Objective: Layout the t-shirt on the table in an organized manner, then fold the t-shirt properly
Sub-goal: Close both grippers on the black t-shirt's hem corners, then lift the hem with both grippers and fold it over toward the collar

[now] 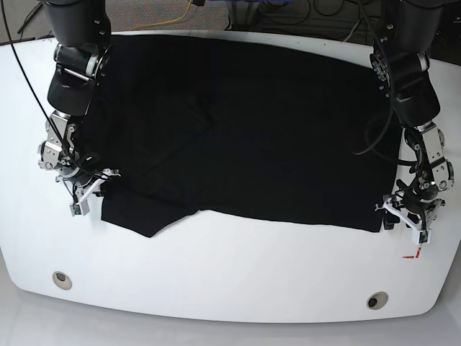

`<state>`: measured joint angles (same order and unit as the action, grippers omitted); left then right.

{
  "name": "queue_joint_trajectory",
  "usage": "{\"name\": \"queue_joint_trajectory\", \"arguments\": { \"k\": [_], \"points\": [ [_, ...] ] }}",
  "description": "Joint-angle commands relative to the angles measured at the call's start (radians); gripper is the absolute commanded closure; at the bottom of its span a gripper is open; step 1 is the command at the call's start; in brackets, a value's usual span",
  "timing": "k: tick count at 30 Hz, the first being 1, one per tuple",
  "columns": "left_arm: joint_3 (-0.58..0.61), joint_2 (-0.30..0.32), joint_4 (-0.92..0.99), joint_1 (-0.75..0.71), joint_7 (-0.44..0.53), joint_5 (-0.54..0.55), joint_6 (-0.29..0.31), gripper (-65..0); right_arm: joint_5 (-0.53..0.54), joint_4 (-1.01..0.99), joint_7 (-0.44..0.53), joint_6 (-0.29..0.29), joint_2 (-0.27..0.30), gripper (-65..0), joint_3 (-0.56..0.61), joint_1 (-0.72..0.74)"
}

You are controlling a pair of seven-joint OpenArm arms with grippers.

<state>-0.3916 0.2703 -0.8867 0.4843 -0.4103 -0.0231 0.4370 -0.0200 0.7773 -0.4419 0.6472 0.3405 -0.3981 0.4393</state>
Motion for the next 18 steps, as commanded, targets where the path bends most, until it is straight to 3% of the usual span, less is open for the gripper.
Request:
{"name": "queue_joint_trajectory", "arguments": {
  "k": [1,5,18],
  "points": [
    [0.001,0.014,0.019,0.04,0.063,0.01,0.001,-42.8,0.002,0.015,0.001,-0.002,0.012,0.0,0.0,0.022],
    [0.004,0.014,0.044,0.044,0.08,0.01,0.0,-50.7,0.004,0.015,0.001,-0.002,0.012,0.0,0.0,0.022],
    [0.029,0.014,0.22,0.127,0.109,0.01,0.0,-51.1,0.004,0.015,0.001,0.0,0.012,0.0,0.0,0.02]
  ]
}}
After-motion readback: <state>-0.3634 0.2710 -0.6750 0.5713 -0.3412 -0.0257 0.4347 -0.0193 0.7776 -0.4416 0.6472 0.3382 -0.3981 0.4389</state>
